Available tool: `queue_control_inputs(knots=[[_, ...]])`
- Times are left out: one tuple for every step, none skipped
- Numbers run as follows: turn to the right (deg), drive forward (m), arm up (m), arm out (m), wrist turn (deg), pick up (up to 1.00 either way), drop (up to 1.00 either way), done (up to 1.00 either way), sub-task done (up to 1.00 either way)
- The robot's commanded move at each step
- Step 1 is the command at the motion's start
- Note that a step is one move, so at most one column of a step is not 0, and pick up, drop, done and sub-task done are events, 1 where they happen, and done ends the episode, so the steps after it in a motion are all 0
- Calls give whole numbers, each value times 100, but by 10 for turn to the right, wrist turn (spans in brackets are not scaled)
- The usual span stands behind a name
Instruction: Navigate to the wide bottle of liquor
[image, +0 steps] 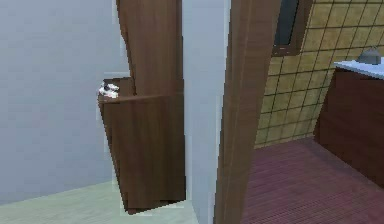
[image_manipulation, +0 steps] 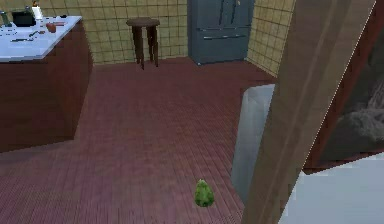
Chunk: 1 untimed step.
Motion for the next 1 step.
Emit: queue_control_inputs(knots=[[0, 5, 0, 0, 0, 0, 0, 0, 0]])
